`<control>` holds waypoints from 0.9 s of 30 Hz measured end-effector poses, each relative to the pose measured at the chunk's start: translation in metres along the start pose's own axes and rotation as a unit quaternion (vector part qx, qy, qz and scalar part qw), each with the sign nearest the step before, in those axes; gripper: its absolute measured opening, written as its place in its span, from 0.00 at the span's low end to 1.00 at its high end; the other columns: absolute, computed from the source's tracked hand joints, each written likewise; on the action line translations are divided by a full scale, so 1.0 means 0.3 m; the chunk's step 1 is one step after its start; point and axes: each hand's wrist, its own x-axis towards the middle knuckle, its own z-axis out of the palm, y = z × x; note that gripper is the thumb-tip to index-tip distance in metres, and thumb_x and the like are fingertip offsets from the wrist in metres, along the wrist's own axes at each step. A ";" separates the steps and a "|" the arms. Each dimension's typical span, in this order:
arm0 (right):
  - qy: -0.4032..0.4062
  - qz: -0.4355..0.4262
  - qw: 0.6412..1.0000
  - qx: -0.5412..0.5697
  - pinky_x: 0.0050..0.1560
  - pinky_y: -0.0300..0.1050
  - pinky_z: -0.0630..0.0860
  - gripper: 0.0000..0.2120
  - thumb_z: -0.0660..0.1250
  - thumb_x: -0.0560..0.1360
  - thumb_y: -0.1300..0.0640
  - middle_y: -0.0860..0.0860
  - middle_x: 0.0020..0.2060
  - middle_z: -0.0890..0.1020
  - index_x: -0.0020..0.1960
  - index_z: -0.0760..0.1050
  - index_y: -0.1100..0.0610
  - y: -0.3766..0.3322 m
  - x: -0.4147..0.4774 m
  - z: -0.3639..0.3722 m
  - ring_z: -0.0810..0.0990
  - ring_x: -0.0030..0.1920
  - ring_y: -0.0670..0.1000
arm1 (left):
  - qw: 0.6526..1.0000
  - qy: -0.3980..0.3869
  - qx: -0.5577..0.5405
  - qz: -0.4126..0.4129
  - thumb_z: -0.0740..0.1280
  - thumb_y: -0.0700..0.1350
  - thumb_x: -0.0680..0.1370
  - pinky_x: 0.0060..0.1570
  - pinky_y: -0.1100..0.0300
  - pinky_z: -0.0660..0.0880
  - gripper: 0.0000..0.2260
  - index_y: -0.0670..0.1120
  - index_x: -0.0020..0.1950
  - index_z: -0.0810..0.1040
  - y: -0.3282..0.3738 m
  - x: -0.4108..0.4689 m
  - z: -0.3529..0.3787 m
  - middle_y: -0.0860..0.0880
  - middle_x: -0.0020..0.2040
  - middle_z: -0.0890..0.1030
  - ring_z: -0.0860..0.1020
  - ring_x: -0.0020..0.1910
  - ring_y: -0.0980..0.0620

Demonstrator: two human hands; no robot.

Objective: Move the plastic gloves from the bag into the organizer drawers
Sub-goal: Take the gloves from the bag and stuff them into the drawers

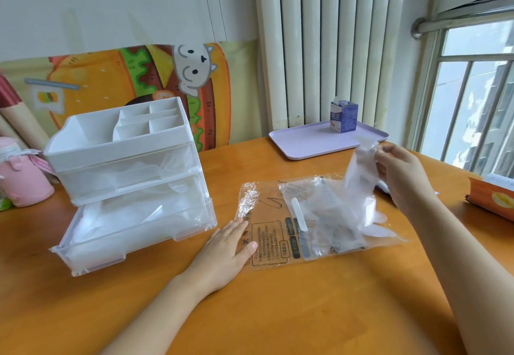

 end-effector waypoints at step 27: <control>-0.547 0.171 0.801 0.174 0.43 0.46 0.74 0.05 0.69 0.70 0.57 0.61 0.50 0.78 0.41 0.73 0.58 -0.083 -0.227 0.208 0.76 0.47 0.58 | 0.826 -0.164 -0.534 0.080 0.70 0.73 0.61 0.61 0.54 0.75 0.46 0.44 0.69 0.73 0.026 -0.135 -0.446 0.42 0.65 0.77 0.76 0.65 0.44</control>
